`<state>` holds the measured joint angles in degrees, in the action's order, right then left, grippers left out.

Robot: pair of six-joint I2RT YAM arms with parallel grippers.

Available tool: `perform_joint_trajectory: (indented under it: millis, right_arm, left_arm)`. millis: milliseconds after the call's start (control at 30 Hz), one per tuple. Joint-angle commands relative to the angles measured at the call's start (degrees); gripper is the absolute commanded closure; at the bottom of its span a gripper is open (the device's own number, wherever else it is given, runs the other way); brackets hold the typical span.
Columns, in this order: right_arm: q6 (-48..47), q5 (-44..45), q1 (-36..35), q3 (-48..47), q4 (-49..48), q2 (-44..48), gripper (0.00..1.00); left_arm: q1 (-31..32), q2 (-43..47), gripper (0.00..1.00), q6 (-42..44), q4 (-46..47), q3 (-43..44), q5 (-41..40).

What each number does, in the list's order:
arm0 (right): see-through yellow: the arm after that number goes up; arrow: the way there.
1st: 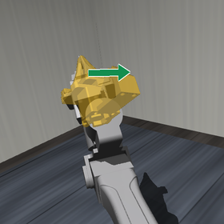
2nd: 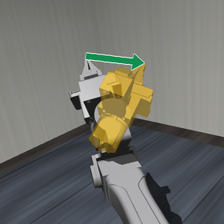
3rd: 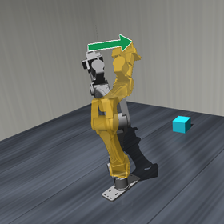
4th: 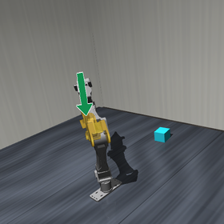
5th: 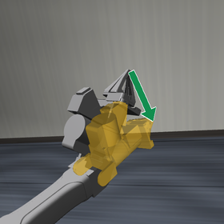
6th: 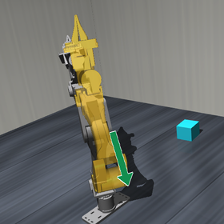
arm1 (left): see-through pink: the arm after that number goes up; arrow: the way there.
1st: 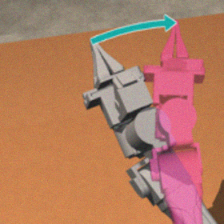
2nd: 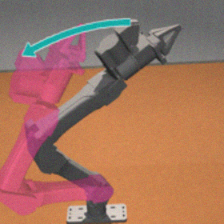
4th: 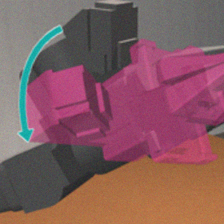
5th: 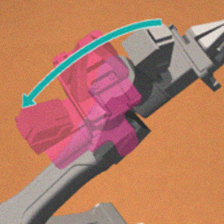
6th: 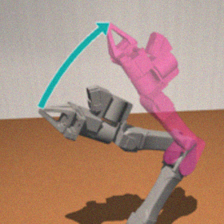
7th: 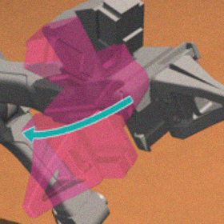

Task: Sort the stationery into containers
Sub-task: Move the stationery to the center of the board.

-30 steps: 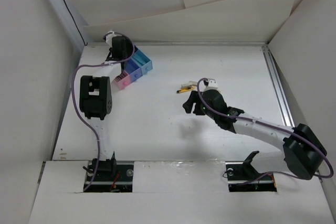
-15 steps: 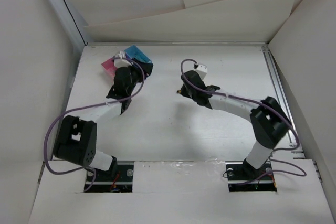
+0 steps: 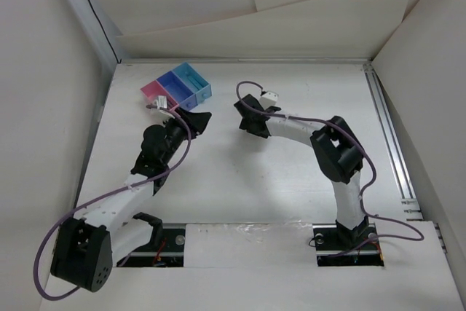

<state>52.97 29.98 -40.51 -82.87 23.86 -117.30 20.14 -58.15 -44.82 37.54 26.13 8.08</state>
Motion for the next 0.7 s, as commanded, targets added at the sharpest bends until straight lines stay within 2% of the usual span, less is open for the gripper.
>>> perform_joint_trajectory:
  millis: [0, 267, 467, 667]
  right_arm:
    - [2.4, 2.9, 0.2, -6.1, 3.5, -1.6, 0.35]
    - [4.1, 2.9, 0.2, -7.3, 5.1, -3.5, 0.35]
    - [4.7, 3.4, 0.7, -10.3, 7.6, -5.5, 0.41]
    - [4.2, 2.9, 0.7, -12.0, 7.6, -6.1, 0.41]
  left_arm:
    - [0.0, 1.5, 0.58, 2.5, 1.2, -1.7, 4.1]
    - [0.0, 2.8, 0.58, 3.2, 1.8, -2.2, 6.0]
    - [1.2, 2.8, 0.58, 3.2, 1.8, -2.2, 6.5]
    - [1.2, 3.4, 0.58, 3.2, 1.8, -2.8, 6.5]
